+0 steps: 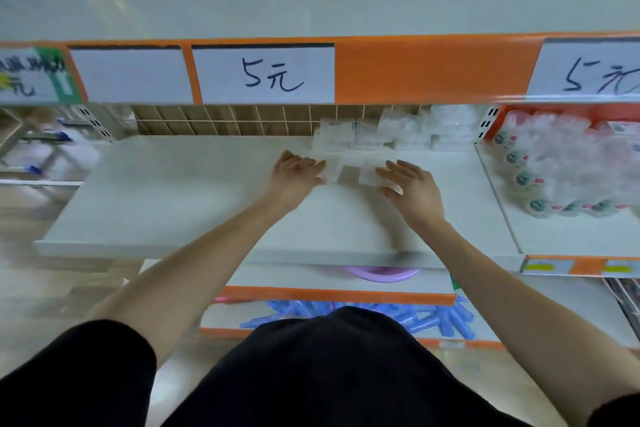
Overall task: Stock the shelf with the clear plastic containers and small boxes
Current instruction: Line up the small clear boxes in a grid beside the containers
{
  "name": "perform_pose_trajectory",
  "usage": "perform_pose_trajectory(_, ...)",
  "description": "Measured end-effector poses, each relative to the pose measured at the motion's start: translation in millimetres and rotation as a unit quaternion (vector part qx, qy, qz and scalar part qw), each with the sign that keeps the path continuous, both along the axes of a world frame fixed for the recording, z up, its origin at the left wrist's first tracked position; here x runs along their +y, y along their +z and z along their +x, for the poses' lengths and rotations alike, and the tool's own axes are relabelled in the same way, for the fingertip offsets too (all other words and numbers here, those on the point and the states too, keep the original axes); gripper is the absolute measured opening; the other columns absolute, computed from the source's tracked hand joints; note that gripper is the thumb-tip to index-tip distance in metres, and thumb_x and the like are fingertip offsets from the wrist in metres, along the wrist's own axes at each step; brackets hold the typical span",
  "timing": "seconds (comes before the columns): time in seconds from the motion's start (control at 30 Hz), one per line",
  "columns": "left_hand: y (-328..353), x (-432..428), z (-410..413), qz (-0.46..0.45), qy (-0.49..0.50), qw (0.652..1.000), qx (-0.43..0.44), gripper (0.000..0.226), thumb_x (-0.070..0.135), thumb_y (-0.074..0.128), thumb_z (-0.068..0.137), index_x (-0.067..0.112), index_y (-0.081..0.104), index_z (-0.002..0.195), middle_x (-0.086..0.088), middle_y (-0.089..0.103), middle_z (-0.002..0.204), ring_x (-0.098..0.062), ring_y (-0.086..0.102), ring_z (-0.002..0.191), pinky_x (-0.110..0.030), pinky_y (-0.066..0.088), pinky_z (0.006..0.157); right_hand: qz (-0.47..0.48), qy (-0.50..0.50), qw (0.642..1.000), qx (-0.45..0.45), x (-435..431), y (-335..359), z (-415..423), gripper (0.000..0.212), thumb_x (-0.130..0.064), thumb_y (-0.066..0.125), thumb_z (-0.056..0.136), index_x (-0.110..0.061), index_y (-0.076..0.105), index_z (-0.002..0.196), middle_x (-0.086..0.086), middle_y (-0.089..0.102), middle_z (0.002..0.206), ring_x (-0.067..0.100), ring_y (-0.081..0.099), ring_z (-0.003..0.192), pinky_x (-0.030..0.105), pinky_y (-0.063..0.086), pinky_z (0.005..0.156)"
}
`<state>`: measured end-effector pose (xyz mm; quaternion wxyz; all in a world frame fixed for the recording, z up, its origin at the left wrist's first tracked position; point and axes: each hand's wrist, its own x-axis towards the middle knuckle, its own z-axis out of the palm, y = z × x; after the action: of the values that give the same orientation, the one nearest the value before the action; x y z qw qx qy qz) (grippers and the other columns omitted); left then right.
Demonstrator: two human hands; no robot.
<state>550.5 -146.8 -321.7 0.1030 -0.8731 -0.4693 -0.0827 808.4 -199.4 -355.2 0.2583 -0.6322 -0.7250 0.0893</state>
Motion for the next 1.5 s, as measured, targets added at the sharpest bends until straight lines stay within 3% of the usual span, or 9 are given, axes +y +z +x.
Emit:
perform_pose_trajectory(0.1, 0, -20, -8, -0.053, 0.016, 0.997, 0.045, 0.027, 0.031, 0.075, 0.083, 0.015, 0.070, 0.103, -0.003, 0.069, 0.078, -0.027, 0.066, 0.070, -0.030, 0.042, 0.073, -0.022, 0.018, 0.999, -0.024, -18, -2, -8, 0.036, -0.019, 0.074, 0.086, -0.024, 0.070, 0.121, 0.004, 0.062, 0.134, 0.028, 0.054, 0.129, 0.043, 0.039, 0.103)
perform_pose_trajectory(0.2, -4, -38, -16, -0.072, -0.001, 0.996, 0.060, 0.030, 0.035, 0.088, 0.063, 0.019, 0.072, 0.081, 0.002, 0.063, 0.061, -0.024, 0.062, 0.060, -0.028, 0.042, 0.069, -0.035, 0.022, 0.999, -0.024, -38, -4, -17, 0.037, -0.017, 0.080, 0.078, -0.022, 0.074, 0.114, 0.008, 0.068, 0.125, 0.033, 0.062, 0.117, 0.045, 0.046, 0.093)
perform_pose_trajectory(0.33, -12, -55, -24, -0.058, -0.022, 0.997, 0.035, 0.034, 0.035, 0.093, 0.052, 0.018, 0.075, 0.076, -0.001, 0.067, 0.069, -0.027, 0.066, 0.075, -0.034, 0.031, 0.078, -0.029, 0.042, 0.999, -0.019, -55, -14, -20, 0.041, -0.013, 0.087, 0.066, -0.017, 0.076, 0.105, 0.011, 0.072, 0.112, 0.036, 0.068, 0.100, 0.045, 0.056, 0.083)
perform_pose_trajectory(0.53, -15, -62, -21, -0.069, -0.063, 0.995, -0.041, 0.037, 0.030, 0.094, 0.047, 0.013, 0.073, 0.071, -0.002, 0.066, 0.074, -0.028, 0.063, 0.091, -0.033, 0.034, 0.083, -0.100, 0.008, 0.994, -0.031, -62, -1, -28, 0.043, -0.017, 0.086, 0.066, -0.014, 0.068, 0.106, 0.011, 0.058, 0.120, 0.037, 0.055, 0.110, 0.042, 0.043, 0.088)
perform_pose_trajectory(0.63, -16, -56, -17, -0.129, -0.047, 0.989, -0.051, 0.039, 0.025, 0.095, 0.050, 0.010, 0.065, 0.070, -0.008, 0.071, 0.098, -0.030, 0.063, 0.111, -0.032, 0.032, 0.092, -0.154, 0.014, 0.986, -0.061, -51, 7, -33, 0.040, -0.028, 0.076, 0.081, -0.014, 0.058, 0.115, 0.005, 0.050, 0.137, 0.027, 0.043, 0.130, 0.036, 0.029, 0.101)
perform_pose_trajectory(0.73, -12, -54, -14, -0.221, -0.009, 0.975, -0.033, 0.021, 0.029, 0.072, 0.083, 0.014, 0.058, 0.087, -0.006, 0.048, 0.145, -0.022, 0.042, 0.135, -0.031, 0.023, 0.106, -0.193, -0.008, 0.979, -0.061, -45, 10, -40, 0.037, -0.037, 0.065, 0.090, -0.013, 0.052, 0.114, 0.005, 0.055, 0.122, 0.026, 0.050, 0.118, 0.033, 0.030, 0.093)
perform_pose_trajectory(0.83, -10, -53, -17, -0.276, 0.002, 0.960, -0.045, 0.020, 0.024, 0.065, 0.087, 0.015, 0.053, 0.099, -0.002, 0.049, 0.132, -0.024, 0.046, 0.123, -0.033, 0.030, 0.097, -0.195, -0.031, 0.979, -0.042, -49, 15, -45, 0.037, -0.036, 0.063, 0.091, -0.012, 0.052, 0.116, 0.006, 0.055, 0.121, 0.028, 0.051, 0.114, 0.034, 0.033, 0.091)
perform_pose_trajectory(1.07, 4, -67, -3, -0.306, 0.041, 0.944, -0.116, 0.041, 0.028, 0.076, 0.076, 0.014, 0.052, 0.106, -0.001, 0.058, 0.109, -0.024, 0.050, 0.106, -0.032, 0.032, 0.084, -0.183, -0.045, 0.982, -0.020, -68, 23, -26, 0.046, -0.028, 0.072, 0.082, -0.016, 0.053, 0.122, 0.002, 0.055, 0.125, 0.025, 0.049, 0.118, 0.033, 0.033, 0.092)
perform_pose_trajectory(1.5, 49, -128, 163, -0.310, -0.020, 0.923, -0.228, 0.067, 0.027, 0.079, 0.070, 0.024, 0.048, 0.129, 0.004, 0.057, 0.124, -0.020, 0.045, 0.113, -0.027, 0.034, 0.090, -0.089, -0.110, 0.989, 0.039, -152, 73, 139, 0.055, -0.029, 0.080, 0.073, -0.013, 0.057, 0.121, 0.006, 0.060, 0.120, 0.029, 0.053, 0.112, 0.039, 0.039, 0.091)
